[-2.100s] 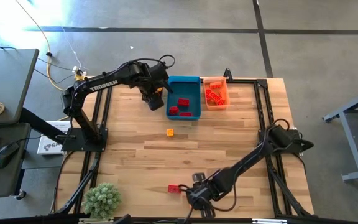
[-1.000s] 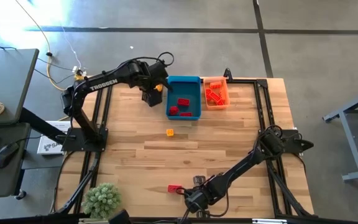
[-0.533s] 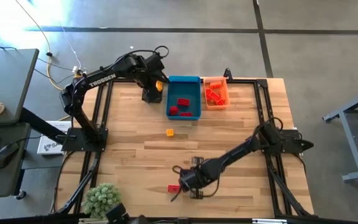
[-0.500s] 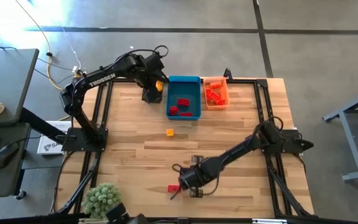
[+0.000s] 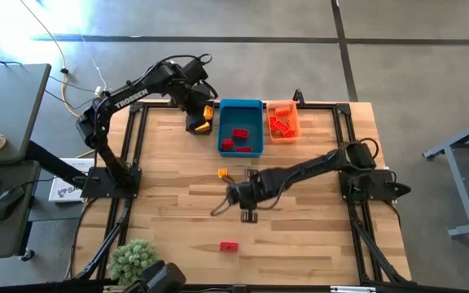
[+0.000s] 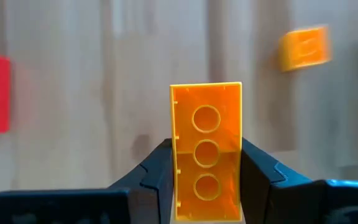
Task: Sort & place blocks by color
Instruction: Put the yellow game piece into the black bin
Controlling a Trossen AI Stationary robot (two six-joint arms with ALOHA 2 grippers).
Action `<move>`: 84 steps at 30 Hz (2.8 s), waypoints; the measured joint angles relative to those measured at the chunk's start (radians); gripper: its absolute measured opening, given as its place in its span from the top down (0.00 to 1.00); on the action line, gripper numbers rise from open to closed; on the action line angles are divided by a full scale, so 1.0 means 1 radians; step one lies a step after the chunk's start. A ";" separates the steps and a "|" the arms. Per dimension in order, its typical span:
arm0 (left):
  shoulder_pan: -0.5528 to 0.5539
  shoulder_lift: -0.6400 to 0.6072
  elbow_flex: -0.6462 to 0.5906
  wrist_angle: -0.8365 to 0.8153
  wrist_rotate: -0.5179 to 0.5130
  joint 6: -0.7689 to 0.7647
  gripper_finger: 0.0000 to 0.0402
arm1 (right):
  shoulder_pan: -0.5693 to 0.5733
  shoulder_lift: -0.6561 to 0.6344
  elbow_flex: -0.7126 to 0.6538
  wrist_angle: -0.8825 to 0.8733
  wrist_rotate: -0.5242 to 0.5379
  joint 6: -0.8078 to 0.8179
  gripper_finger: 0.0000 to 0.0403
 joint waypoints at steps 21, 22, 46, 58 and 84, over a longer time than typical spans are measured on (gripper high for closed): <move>0.006 0.000 0.000 0.029 0.188 0.126 0.54 | -0.411 -0.397 0.001 0.011 0.013 -0.410 0.74; 0.005 0.000 0.000 0.029 0.184 0.116 0.54 | -0.425 -0.409 0.001 0.010 0.008 -0.427 0.74; -0.030 0.039 0.000 0.088 -0.089 -0.003 0.52 | -0.602 -0.484 0.001 -0.018 -0.038 -0.567 0.74; -0.029 0.078 0.000 0.192 0.119 -0.002 0.42 | -0.680 -0.483 0.001 0.062 -0.242 -0.456 0.74; -0.012 0.065 0.000 0.733 0.852 0.055 0.42 | -0.617 -0.483 0.001 0.302 -0.380 -0.094 0.74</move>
